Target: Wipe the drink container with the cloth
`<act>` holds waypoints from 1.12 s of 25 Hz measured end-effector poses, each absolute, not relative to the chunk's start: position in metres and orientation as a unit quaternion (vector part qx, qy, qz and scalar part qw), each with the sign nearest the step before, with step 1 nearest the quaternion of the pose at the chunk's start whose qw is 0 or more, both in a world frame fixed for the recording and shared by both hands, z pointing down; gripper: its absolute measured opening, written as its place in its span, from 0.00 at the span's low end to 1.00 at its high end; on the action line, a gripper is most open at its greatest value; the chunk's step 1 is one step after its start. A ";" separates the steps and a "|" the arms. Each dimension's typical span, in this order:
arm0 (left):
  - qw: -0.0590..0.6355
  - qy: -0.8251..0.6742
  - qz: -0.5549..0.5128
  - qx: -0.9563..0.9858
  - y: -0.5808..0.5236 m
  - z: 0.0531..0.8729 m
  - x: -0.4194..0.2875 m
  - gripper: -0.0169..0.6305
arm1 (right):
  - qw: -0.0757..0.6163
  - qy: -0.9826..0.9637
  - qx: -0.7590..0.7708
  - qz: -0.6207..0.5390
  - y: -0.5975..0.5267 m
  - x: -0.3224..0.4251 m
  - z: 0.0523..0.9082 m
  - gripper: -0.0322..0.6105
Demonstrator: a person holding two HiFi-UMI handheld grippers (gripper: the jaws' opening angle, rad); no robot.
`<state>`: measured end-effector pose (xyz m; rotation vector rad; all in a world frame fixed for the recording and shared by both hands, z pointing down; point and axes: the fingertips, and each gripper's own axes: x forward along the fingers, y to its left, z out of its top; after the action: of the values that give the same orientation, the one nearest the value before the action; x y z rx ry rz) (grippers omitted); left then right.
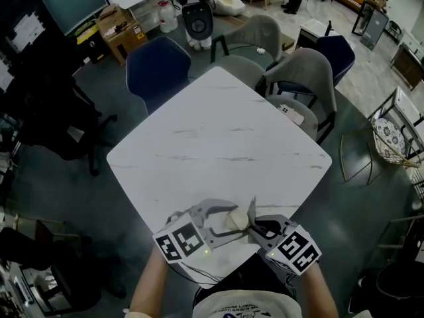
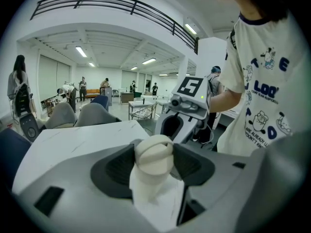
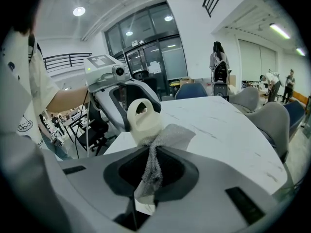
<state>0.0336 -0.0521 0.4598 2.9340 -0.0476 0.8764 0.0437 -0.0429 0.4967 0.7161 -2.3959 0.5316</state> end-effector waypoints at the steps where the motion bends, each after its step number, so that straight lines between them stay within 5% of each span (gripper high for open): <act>1: 0.040 -0.014 0.286 0.957 -0.052 0.460 0.033 0.42 | 0.290 -0.897 0.267 0.201 -0.043 0.043 0.499 0.12; 28: 0.031 -0.063 0.284 0.956 -0.053 0.465 0.029 0.42 | 0.329 -0.863 0.295 0.243 -0.044 0.042 0.594 0.12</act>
<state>0.0286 -0.0526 0.4647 2.9470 -0.1951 0.8743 0.0422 -0.0440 0.5941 0.7722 -2.2593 0.6362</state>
